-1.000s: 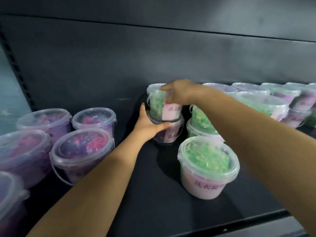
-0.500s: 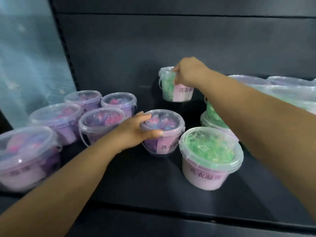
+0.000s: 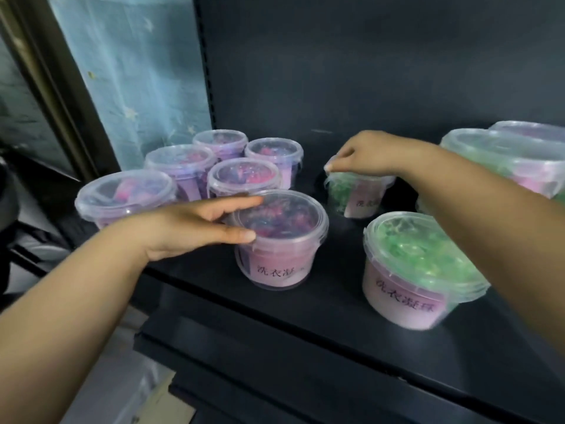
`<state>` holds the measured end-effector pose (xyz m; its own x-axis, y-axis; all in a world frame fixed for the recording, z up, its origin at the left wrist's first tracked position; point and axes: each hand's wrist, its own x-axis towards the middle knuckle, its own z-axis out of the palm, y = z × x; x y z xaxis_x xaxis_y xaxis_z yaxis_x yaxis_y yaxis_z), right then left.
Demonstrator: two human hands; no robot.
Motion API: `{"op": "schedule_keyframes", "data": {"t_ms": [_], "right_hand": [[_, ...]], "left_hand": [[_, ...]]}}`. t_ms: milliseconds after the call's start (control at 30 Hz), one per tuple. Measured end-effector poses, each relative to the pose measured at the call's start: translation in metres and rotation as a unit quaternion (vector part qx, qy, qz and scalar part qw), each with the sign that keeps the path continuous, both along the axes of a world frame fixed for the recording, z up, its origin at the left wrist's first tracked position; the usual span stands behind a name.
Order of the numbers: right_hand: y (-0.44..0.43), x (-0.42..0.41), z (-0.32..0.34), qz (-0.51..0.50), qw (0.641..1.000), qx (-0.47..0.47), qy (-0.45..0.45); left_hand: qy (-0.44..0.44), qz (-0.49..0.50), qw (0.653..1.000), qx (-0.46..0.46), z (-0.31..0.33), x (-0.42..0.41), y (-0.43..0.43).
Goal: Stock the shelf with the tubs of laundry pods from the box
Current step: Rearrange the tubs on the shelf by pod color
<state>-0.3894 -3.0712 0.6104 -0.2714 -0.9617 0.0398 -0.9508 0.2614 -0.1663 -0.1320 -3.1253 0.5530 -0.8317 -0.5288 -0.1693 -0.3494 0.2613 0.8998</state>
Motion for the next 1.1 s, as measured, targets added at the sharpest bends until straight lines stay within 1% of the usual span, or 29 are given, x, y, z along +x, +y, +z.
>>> {"op": "schedule_keyframes", "data": {"t_ms": [33, 67, 100, 133, 200, 233, 267, 333, 367, 433, 500, 600, 633, 667, 733, 800, 833, 900, 933, 967, 1033, 1100], "right_hand": [[0.008, 0.011, 0.006, 0.034, 0.998, -0.027, -0.042], [0.018, 0.025, 0.011, 0.069, 0.993, -0.034, -0.092], [0.029, 0.038, 0.013, 0.107, 0.985, -0.016, -0.133], [0.038, 0.051, 0.014, 0.138, 0.978, 0.020, -0.153], [0.052, 0.075, 0.007, 0.176, 0.967, 0.107, -0.148], [0.056, 0.084, 0.000, 0.186, 0.967, 0.120, -0.126], [0.057, 0.091, -0.009, 0.188, 0.973, 0.098, -0.092], [0.058, 0.105, -0.024, 0.178, 0.983, -0.002, -0.038], [0.059, 0.114, -0.031, 0.172, 0.983, -0.054, -0.042], [0.057, 0.134, -0.044, 0.159, 0.974, -0.143, -0.080], [0.053, 0.156, -0.055, 0.150, 0.961, -0.209, -0.099], [0.043, 0.189, -0.071, 0.137, 0.942, -0.301, -0.052], [0.040, 0.196, -0.075, 0.121, 0.937, -0.324, -0.051], [0.037, 0.202, -0.079, 0.095, 0.934, -0.335, -0.075], [0.038, 0.210, -0.085, 0.028, 0.920, -0.351, -0.172], [0.041, 0.209, -0.091, -0.051, 0.879, -0.368, -0.301], [0.043, 0.208, -0.093, -0.079, 0.854, -0.359, -0.369], [0.045, 0.209, -0.096, -0.084, 0.812, -0.308, -0.488], [0.044, 0.210, -0.098, -0.078, 0.795, -0.289, -0.527], [0.044, 0.212, -0.099, -0.073, 0.785, -0.283, -0.546], [0.043, 0.215, -0.099, -0.080, 0.783, -0.294, -0.543], [0.042, 0.215, -0.097, -0.103, 0.782, -0.308, -0.532]], "left_hand": [[0.019, 0.009, 0.999, 0.038, -0.003, 0.005, 0.002], [0.034, 0.018, 0.997, 0.065, -0.007, 0.009, 0.004], [0.047, 0.030, 0.995, 0.082, -0.009, 0.012, 0.007], [0.061, 0.042, 0.994, 0.085, -0.010, 0.013, 0.010], [0.085, 0.069, 0.991, 0.076, -0.011, 0.017, 0.014], [0.100, 0.079, 0.989, 0.070, -0.011, 0.021, 0.016], [0.108, 0.088, 0.989, 0.046, -0.012, 0.024, 0.015], [0.115, 0.115, 0.987, -0.008, -0.015, 0.033, 0.011], [0.122, 0.129, 0.983, -0.034, -0.017, 0.039, 0.008], [0.133, 0.139, 0.976, -0.106, -0.019, 0.054, 0.003], [0.120, 0.118, 0.966, -0.197, -0.021, 0.070, 0.000], [0.067, 0.068, 0.947, -0.306, -0.024, 0.094, -0.009], [0.046, 0.057, 0.939, -0.337, -0.025, 0.097, -0.012], [0.035, 0.051, 0.930, -0.362, -0.025, 0.101, -0.017], [0.014, 0.048, 0.920, -0.390, -0.021, 0.103, -0.022], [-0.001, 0.036, 0.918, -0.394, -0.016, 0.101, -0.022], [-0.013, 0.025, 0.918, -0.396, -0.013, 0.100, -0.021], [-0.029, 0.009, 0.910, -0.414, -0.010, 0.097, -0.020], [-0.036, 0.002, 0.906, -0.422, -0.009, 0.095, -0.018], [-0.037, -0.001, 0.904, -0.427, -0.009, 0.095, -0.016], [-0.020, 0.001, 0.898, -0.440, -0.008, 0.097, -0.013], [-0.003, -0.016, 0.880, -0.476, -0.005, 0.097, -0.010]]}}
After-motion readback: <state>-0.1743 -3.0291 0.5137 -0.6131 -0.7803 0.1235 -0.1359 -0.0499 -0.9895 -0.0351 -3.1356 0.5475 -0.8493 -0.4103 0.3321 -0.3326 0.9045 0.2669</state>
